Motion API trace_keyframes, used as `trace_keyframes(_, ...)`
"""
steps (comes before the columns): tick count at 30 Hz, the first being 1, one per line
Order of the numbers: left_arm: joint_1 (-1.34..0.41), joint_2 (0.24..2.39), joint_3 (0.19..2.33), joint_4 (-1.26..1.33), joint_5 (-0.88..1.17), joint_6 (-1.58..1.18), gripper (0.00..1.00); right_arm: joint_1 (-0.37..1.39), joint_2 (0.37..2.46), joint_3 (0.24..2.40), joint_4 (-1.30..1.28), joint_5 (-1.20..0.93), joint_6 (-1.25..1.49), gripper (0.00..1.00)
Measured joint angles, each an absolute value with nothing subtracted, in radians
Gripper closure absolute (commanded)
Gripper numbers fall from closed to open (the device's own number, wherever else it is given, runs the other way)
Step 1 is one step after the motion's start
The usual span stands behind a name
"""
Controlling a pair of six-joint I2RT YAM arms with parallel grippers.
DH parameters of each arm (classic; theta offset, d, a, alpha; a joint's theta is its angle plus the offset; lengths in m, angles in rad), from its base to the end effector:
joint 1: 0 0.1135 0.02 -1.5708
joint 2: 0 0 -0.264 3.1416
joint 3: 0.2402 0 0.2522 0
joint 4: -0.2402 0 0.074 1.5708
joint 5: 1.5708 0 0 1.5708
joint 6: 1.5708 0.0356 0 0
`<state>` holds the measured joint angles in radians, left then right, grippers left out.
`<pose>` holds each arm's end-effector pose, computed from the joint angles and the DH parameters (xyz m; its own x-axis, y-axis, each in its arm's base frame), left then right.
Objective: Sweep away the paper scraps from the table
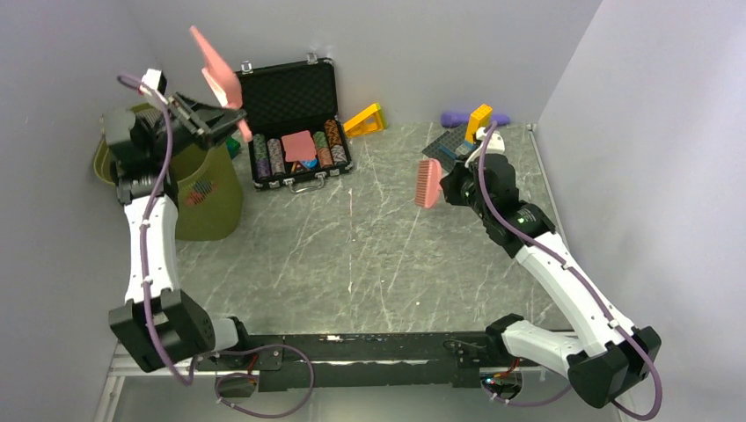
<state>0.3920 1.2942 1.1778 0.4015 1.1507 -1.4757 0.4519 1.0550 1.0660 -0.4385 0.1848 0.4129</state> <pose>0.2741 0.0781 0.4235 -0.6263 -0.6982 -0.3468 0.3208 0.1745 -0.9309 0.2127 0.0960 0.3607 -0.4535 0.2183 -0.8641 -0.1057 0.9495 0.2954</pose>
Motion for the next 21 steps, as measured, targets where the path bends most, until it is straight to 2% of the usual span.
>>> trace_keyframes(2,0.306,1.280,1.340,0.038,1.034,-1.185,1.00,0.452,1.048,1.060,-0.435,0.189,0.415,1.00)
trace_keyframes(4,0.216,1.271,1.460,-0.206,0.879,-0.965,1.00,0.452,1.038,1.048,-0.432,0.199,0.416,1.00)
trace_keyframes(8,0.056,1.210,1.478,-0.503,0.629,-0.683,1.00,0.451,0.999,0.999,-0.407,0.210,0.428,1.00)
trace_keyframes(14,-0.175,1.265,1.317,-0.690,0.303,-0.533,1.00,0.448,0.886,0.759,-0.241,0.135,0.564,1.00)
trace_keyframes(21,-0.435,1.449,1.194,-0.757,0.030,-0.516,1.00,0.443,0.843,0.284,0.196,-0.045,0.861,1.00)
